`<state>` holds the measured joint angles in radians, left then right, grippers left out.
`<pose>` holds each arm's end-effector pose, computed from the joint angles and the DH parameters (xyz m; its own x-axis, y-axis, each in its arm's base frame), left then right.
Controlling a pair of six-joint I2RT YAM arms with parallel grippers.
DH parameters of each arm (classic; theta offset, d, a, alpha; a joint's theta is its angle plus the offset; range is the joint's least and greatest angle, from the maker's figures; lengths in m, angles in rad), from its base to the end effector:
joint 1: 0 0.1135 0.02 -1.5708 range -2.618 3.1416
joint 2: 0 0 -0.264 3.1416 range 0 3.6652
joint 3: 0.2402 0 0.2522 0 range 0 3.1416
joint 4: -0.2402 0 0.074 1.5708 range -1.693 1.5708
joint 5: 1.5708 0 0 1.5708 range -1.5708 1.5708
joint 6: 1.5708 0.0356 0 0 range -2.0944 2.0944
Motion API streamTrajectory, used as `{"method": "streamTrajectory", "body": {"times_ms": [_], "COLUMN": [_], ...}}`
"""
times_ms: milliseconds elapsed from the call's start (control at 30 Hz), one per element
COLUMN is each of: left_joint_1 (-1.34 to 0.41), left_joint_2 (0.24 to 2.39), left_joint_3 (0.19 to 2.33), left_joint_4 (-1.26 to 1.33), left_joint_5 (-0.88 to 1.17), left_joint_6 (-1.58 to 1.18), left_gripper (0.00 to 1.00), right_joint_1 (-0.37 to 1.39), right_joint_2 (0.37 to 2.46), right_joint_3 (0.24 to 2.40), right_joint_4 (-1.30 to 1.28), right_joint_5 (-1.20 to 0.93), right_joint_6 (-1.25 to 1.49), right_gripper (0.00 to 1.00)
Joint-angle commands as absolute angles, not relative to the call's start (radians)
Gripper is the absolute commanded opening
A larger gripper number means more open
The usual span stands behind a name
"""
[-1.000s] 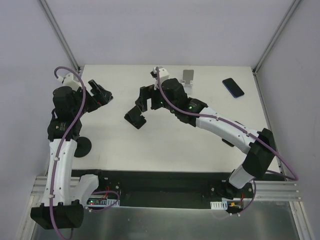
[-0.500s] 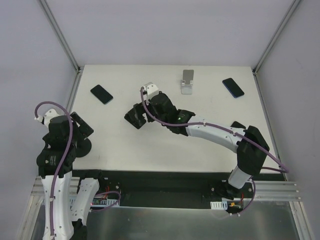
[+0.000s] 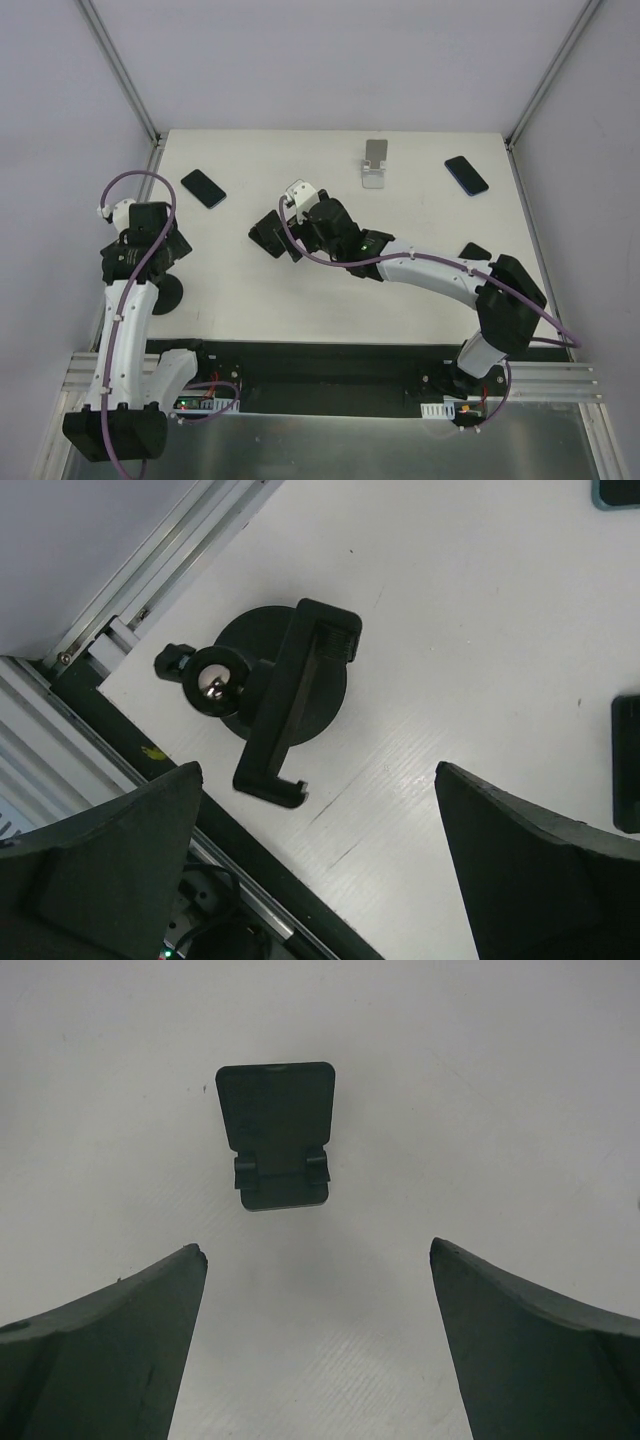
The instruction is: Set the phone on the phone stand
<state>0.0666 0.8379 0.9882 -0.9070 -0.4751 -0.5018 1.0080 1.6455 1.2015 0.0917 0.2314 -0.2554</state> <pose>0.1520 0.0265 0.3332 -0.4125 -0.4562 -0.7885 -0.6723 0.7365 -0.0744 0.2143 0.3244 0.2882 0.0008 -0.4596 -0.8881 -0.7319 0.6049 -0.3137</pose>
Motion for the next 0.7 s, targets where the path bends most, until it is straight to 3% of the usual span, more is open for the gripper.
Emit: {"method": "streamTrajectory", "body": {"times_ms": [0,200,467,567,667], "left_joint_1": [0.074,0.08,0.08,0.08,0.08], "left_joint_2": [0.867,0.9,0.905,0.907,0.907], "left_joint_3": [0.954,0.917,0.89,0.884,0.893], "left_joint_4": [-0.819,-0.818,-0.782,-0.767,-0.761], "left_joint_5": [-0.483,-0.574,-0.653,-0.66,-0.664], "left_joint_6": [-0.449,-0.489,-0.46,-0.437,-0.408], "left_gripper": [0.99,0.83,0.51,0.32,0.03], "right_joint_1": [1.008,1.008,1.008,1.008,1.006], "right_joint_2": [1.575,1.572,1.582,1.582,1.58], "right_joint_3": [1.183,1.167,1.167,1.164,1.161], "right_joint_4": [0.175,0.195,0.204,0.204,0.21], "right_joint_5": [0.229,0.232,0.236,0.241,0.25], "right_joint_6": [-0.301,-0.302,-0.305,-0.307,-0.307], "right_gripper": [0.96,0.96,0.96,0.96,0.96]}}
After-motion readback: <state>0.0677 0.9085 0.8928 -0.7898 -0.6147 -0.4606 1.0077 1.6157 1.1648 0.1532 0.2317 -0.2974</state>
